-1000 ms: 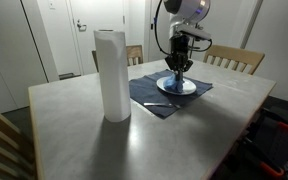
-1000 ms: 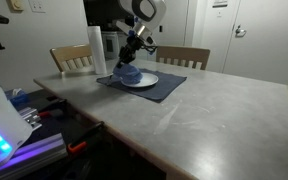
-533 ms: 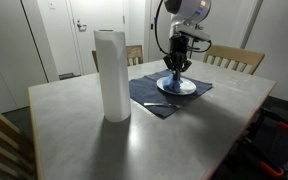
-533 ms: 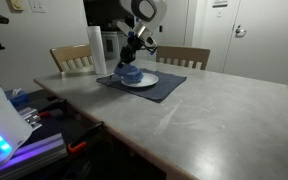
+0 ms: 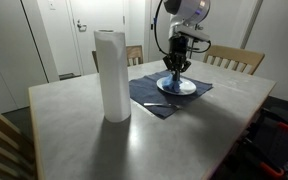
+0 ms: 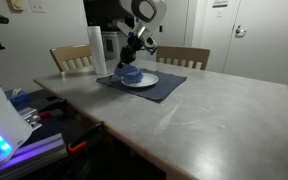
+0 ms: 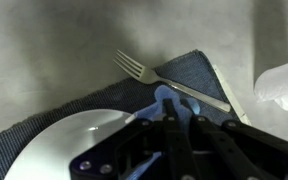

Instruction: Wipe the white plate with the blue towel

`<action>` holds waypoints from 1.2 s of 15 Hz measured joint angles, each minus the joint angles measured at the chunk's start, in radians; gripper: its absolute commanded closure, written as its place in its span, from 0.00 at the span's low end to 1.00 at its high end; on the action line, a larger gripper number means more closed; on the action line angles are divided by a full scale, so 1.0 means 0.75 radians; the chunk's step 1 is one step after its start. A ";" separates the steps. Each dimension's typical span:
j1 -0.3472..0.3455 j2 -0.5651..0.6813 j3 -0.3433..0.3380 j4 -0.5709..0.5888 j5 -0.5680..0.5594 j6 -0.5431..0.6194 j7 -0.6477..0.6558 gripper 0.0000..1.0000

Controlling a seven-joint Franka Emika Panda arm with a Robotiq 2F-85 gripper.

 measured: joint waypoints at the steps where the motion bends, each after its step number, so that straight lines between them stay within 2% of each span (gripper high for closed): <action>1: 0.000 0.012 -0.001 0.006 -0.005 0.000 0.000 0.98; 11: -0.090 0.173 -0.075 0.082 -0.023 0.011 -0.013 0.98; 18: -0.073 0.191 -0.107 0.106 -0.052 0.162 0.210 0.98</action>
